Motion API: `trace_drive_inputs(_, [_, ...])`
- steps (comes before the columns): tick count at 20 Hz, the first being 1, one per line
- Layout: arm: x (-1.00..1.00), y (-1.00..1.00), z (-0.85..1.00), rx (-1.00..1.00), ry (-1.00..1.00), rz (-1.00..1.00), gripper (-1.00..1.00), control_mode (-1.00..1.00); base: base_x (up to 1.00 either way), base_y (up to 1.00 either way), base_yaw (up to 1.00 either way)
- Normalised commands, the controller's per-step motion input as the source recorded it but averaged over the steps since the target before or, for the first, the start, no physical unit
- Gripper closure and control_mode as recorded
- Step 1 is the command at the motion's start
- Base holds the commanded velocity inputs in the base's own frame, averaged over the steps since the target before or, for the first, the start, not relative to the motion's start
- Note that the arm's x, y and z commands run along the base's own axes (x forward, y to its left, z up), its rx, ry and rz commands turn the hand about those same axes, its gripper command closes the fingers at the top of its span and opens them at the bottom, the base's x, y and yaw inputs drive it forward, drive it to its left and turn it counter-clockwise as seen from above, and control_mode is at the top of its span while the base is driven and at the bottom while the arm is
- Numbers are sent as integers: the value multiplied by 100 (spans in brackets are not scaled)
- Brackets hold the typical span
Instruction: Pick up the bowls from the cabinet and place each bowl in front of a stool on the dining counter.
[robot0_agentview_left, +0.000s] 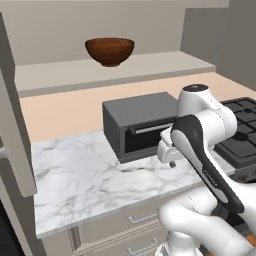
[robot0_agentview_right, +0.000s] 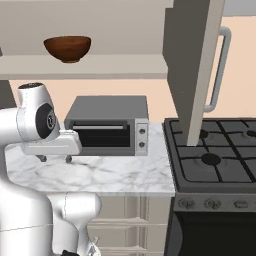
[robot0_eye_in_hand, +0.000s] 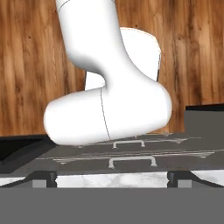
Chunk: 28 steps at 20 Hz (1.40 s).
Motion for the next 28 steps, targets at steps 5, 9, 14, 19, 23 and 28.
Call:
trace_drive_inputs(5, [0,0,0,0,0,0,-100,100,31,0,0])
trace_drive_inputs(9, [0,0,0,0,0,0,-100,100,4,0,0])
trace_drive_inputs(14, [0,1,4,0,-1,0,-100,-100,0,1,0])
trace_drive_inputs(19, [0,17,50,0,-16,-1,-100,-100,0,0,0])
trace_drive_inputs(23, [4,5,85,18,-4,-9,-100,-100,0,0,0])
trace_drive_inputs(28, [16,0,90,38,-1,-28,-100,-100,0,0,0])
